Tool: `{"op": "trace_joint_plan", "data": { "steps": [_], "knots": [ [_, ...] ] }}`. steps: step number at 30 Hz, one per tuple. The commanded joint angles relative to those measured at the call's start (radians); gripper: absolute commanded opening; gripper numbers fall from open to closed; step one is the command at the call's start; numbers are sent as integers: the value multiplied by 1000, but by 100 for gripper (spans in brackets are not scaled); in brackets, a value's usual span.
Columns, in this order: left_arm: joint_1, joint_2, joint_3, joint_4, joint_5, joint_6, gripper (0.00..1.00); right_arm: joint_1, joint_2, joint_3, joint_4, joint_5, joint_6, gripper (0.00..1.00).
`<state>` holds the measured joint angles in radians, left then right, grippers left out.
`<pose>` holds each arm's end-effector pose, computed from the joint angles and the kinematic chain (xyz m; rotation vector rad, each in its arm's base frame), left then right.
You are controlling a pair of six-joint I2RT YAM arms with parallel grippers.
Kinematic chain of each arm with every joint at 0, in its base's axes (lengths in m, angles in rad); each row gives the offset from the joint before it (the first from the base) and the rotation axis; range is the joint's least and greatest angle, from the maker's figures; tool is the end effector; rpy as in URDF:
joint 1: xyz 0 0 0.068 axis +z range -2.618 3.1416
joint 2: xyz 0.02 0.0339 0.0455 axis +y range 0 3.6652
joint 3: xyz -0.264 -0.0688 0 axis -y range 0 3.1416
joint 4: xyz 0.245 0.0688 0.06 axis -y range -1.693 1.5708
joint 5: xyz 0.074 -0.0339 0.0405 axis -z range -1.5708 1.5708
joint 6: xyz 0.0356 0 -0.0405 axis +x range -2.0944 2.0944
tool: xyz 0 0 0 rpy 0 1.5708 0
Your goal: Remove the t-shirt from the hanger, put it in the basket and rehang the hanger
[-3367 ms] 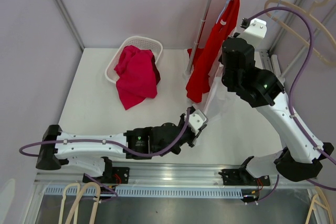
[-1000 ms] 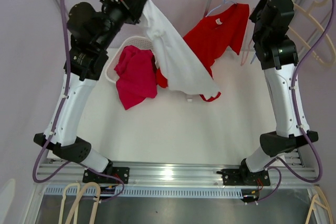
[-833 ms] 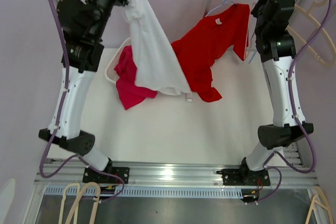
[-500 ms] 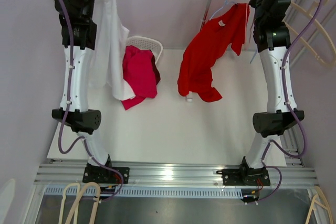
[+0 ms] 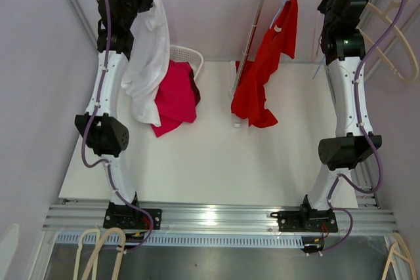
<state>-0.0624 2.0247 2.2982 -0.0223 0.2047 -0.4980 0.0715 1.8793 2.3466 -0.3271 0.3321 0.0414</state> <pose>0.4595 -0.0360 0.5018 -0.1162 1.3453 -0.6093 0.3983 0.0169 0.5440 0.2514 1.4178 -0.1448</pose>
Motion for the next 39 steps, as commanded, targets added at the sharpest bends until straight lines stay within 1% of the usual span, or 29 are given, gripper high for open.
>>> {"op": "trace_joint_plan", "data": {
  "steps": [1, 3, 4, 6, 7, 8, 10, 11, 12, 13, 15, 18, 21, 24, 26, 28, 33, 35, 36, 37, 39],
  "knots": [
    [-2, -23, 23, 30, 62, -43, 1, -22, -34, -39, 34, -19, 8, 0],
    [-2, -59, -52, -26, 44, -62, 1, -27, -42, -56, 42, -25, 11, 0],
    [-4, -72, -107, -65, -2, -98, 1, -30, -43, -70, 46, -28, 9, 0],
    [-2, -90, -146, -201, -33, -160, 1, -35, -45, -79, 46, -38, 12, 0],
    [-13, -112, -167, -297, -33, -193, 1, -41, -48, -85, 49, -39, 12, 0],
    [-23, -122, -246, -344, -57, -209, 1, -47, -52, -105, 57, -47, 15, 0],
    [-68, -142, -311, -410, -77, -226, 1, -64, -69, -134, 77, -64, 34, 0],
    [-85, -139, -386, -424, -100, -232, 1, -64, -77, -163, 91, -91, 43, 0],
    [-103, -136, -408, -426, -105, -234, 1, -94, -81, -173, 94, -99, 54, 0],
    [-138, -117, -443, -427, -111, -232, 1, -105, -89, -182, 94, -103, 66, 0],
    [-163, -95, -482, -432, -142, -237, 1, -111, -92, -193, 86, -107, 69, 0],
    [-162, -70, -609, -381, -74, -281, 1, -114, -106, -220, 94, -108, 71, 0],
    [-140, -60, -690, -327, -45, -310, 1, -114, -118, -236, 100, -96, 68, 0],
    [-99, -26, -720, -307, -8, -338, 1, -116, -128, -250, 108, -94, 61, 0],
    [-79, -5, -718, -320, -14, -341, 3, -118, -131, -250, 109, -96, 61, 0],
    [-48, 17, -726, -329, -25, -346, 8, -118, -140, -248, 108, -96, 60, 0],
    [4, 49, -708, -340, 19, -346, 10, -118, -158, -244, 114, -97, 60, 0],
    [9, 49, -691, -355, 7, -340, 13, -118, -161, -239, 114, -103, 61, 0],
    [10, 45, -683, -357, 4, -327, 18, -118, -161, -236, 112, -107, 61, 0],
    [9, 33, -680, -367, -2, -324, 36, -118, -163, -234, 112, -110, 63, 0],
    [9, 16, -680, -364, -22, -314, 48, -118, -157, -221, 100, -113, 63, 0]
  ]
}}
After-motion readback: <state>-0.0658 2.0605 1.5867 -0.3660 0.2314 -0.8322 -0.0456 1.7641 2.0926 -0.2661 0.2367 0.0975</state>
